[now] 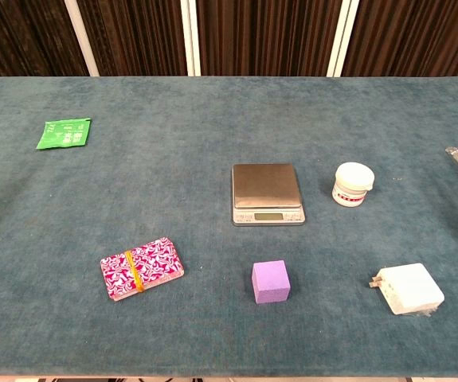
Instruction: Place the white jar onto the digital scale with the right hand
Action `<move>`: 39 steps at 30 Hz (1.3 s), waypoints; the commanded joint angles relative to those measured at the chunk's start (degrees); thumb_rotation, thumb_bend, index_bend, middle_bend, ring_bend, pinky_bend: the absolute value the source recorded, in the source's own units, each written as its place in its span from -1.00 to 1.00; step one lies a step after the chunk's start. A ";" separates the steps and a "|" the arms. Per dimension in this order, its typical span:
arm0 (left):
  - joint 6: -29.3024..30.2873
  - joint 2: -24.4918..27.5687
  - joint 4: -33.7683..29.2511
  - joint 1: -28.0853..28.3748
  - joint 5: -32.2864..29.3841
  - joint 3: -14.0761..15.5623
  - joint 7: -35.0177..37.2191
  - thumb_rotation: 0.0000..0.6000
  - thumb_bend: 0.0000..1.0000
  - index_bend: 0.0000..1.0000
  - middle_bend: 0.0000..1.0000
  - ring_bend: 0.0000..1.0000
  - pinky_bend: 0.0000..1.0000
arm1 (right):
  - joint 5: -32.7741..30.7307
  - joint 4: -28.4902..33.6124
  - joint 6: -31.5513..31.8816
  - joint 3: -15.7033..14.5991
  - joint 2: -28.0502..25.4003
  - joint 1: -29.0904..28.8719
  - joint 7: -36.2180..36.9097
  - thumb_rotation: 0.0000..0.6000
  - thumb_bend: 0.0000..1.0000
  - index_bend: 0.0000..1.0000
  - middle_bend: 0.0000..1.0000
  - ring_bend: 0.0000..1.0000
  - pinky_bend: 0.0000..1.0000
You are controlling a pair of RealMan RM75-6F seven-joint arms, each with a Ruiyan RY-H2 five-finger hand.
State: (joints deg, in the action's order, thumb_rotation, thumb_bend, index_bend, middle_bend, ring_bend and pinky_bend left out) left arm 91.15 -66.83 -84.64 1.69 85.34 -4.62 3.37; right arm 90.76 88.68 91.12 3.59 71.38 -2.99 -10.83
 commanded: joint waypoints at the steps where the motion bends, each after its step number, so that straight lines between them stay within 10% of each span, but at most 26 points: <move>1: -0.04 0.00 0.02 0.00 -0.01 0.02 -0.05 1.00 0.55 -0.90 -1.00 -1.00 -1.00 | 0.03 0.01 -0.07 -0.03 -0.05 -0.02 0.06 1.00 -0.22 -1.00 -0.98 -0.95 -1.00; 26: 0.55 0.16 -0.31 -0.34 -0.86 -0.54 0.17 1.00 0.55 -0.90 -1.00 -1.00 -1.00 | -0.54 4.21 -5.23 -1.20 -4.12 -1.47 3.20 1.00 -0.23 -1.00 -0.98 -0.95 -1.00; 39: 0.18 0.02 -0.42 -0.24 -0.82 -0.38 -0.34 1.00 0.55 -0.90 -1.00 -1.00 -1.00 | -7.07 14.20 -29.19 4.83 -12.45 -17.61 1.82 1.00 -0.29 -1.00 -0.98 -0.95 -1.00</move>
State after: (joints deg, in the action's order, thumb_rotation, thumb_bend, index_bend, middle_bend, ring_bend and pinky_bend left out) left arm 91.34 -66.80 -85.08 1.45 84.52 -5.01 3.03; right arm 86.92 100.25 67.88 6.16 60.46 -15.93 -7.90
